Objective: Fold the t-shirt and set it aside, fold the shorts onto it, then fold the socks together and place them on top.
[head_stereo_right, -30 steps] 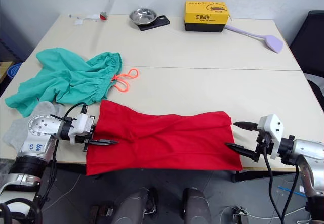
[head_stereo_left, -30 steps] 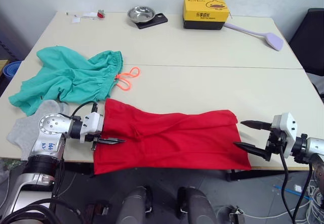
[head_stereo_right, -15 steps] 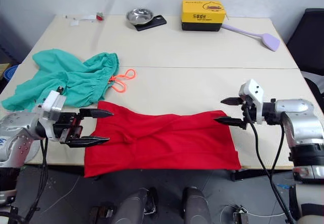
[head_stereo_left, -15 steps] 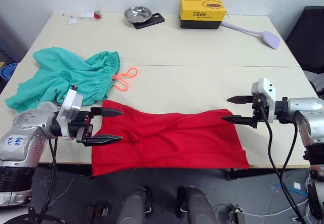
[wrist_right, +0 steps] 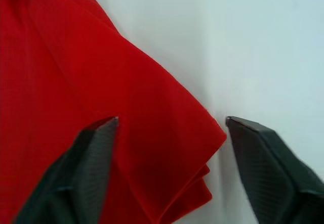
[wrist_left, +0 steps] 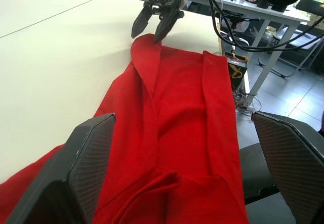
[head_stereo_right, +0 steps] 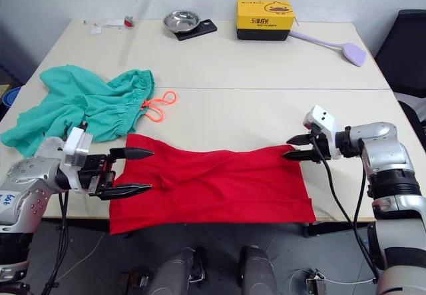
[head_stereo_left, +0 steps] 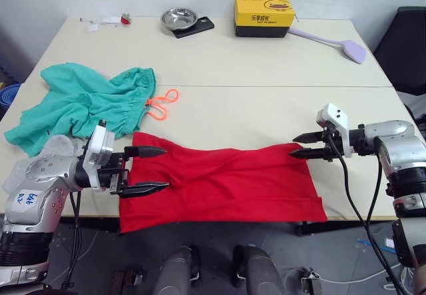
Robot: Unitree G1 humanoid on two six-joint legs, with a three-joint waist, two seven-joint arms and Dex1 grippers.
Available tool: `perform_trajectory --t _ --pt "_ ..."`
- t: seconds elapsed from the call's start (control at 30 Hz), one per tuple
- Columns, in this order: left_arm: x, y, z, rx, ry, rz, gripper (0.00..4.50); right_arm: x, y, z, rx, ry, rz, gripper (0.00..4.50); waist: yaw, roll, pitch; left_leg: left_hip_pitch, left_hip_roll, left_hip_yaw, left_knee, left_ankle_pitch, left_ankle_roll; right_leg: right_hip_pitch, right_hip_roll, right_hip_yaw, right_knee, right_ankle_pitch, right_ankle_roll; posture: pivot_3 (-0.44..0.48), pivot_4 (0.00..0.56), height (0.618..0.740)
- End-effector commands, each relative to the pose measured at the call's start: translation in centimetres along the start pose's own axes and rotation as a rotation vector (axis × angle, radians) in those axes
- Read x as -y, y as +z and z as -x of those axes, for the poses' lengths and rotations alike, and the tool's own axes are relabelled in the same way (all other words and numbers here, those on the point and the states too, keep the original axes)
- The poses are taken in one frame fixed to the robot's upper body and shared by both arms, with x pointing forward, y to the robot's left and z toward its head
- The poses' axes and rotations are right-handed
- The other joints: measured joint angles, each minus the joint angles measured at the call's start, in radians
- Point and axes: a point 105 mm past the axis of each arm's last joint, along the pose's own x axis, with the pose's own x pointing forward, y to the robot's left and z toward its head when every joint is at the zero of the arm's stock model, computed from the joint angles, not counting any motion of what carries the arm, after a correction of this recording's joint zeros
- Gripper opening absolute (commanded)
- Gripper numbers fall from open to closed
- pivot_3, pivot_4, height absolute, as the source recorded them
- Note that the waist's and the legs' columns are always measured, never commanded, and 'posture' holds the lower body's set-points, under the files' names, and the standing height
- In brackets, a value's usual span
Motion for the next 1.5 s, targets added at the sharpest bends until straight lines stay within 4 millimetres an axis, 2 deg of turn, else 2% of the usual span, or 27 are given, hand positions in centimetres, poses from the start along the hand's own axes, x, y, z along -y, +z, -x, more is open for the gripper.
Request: perform_trajectory --t 0.03,0.2,0.4,0.57,0.7,0.8,1.0,1.17,1.3,1.43,1.47,1.5 --pt "0.3 0.7 -0.2 0.001 -0.018 -0.045 4.50 0.1 0.7 0.2 0.022 -0.002 0.027 1.82 0.000 0.000 0.000 0.000 0.000 0.000 0.000 0.000 0.000 0.000 0.000 0.000 0.000 0.000 0.000 0.000 0.150 0.740" --pt "0.2 0.7 -0.3 0.000 -0.024 -0.051 4.50 -0.1 0.3 0.2 0.016 0.007 0.041 0.03 0.001 0.000 0.000 0.000 0.000 0.000 0.000 0.000 0.000 0.000 0.000 0.000 0.000 0.000 0.000 0.000 0.150 0.740" --pt "0.1 0.6 -0.4 -0.001 -0.029 -0.053 4.50 -0.2 0.5 0.3 0.025 0.010 0.079 0.03 0.000 0.000 0.000 0.000 0.000 0.000 0.000 0.000 -0.001 0.000 0.000 0.000 0.000 0.000 0.000 0.000 0.150 0.740" --pt "0.0 0.4 -0.6 0.001 -0.027 -0.059 4.50 -0.9 1.7 1.8 0.106 0.052 0.087 0.03 0.001 0.000 0.000 0.000 0.000 0.000 0.000 0.000 0.000 0.000 0.000 0.000 0.000 0.000 0.000 0.000 0.150 0.740" --pt "0.0 0.2 -0.9 0.005 -0.024 -0.062 4.50 0.1 1.4 2.4 0.100 -0.028 0.069 0.03 0.001 0.000 0.000 0.000 0.000 0.000 0.000 0.000 0.000 0.000 0.000 0.000 0.000 0.000 0.000 0.000 0.150 0.740" --pt "0.0 -0.1 -1.3 0.006 -0.030 -0.068 4.50 0.3 1.1 1.9 0.084 -0.038 0.064 0.58 0.001 0.000 0.000 0.000 0.000 0.000 0.000 0.000 -0.001 0.000 0.000 0.000 0.000 0.000 0.000 0.000 0.150 0.740" --pt "-0.3 -0.1 -1.9 0.015 -0.032 -0.082 4.50 0.6 -0.3 0.8 0.008 -0.042 0.103 2.64 0.000 0.000 0.000 0.000 0.000 0.001 0.000 0.000 -0.001 0.000 0.000 0.000 0.000 0.000 0.000 0.000 0.150 0.740" --pt "-0.3 -0.1 -2.2 0.018 -0.033 -0.084 4.50 0.8 -0.5 0.4 0.009 -0.041 0.102 2.64 0.000 0.000 0.000 0.000 0.000 0.001 0.000 0.000 0.000 0.000 0.000 0.000 0.000 0.000 0.000 0.000 0.150 0.740" --pt "-0.2 -0.1 -2.1 0.018 -0.030 -0.083 4.50 1.0 -0.4 0.3 0.019 -0.045 0.110 1.70 0.000 0.000 0.000 0.000 0.000 0.001 0.000 0.000 0.000 0.000 0.000 0.000 0.000 0.000 0.000 0.000 0.150 0.740" --pt "-0.2 -0.1 -2.0 0.017 -0.029 -0.083 4.50 0.8 0.2 0.5 0.073 -0.032 0.123 0.25 0.000 0.000 0.000 0.000 0.000 0.001 0.000 0.000 0.000 0.000 0.000 0.000 0.000 0.000 0.000 0.000 0.150 0.740" --pt "-0.2 -0.1 -2.0 0.017 -0.029 -0.083 4.50 0.7 0.3 0.6 0.088 -0.029 0.135 0.04 0.000 0.000 0.000 0.000 0.000 0.001 0.000 0.000 0.000 0.000 0.000 0.000 0.000 0.000 0.000 0.000 0.150 0.740" --pt "-0.2 -0.1 -2.0 0.016 -0.029 -0.083 4.50 0.6 0.4 0.8 0.097 -0.027 0.143 0.04 0.001 0.000 0.000 0.000 0.000 0.001 0.000 0.000 0.000 0.000 0.000 0.000 0.000 0.000 0.000 0.000 0.150 0.740"
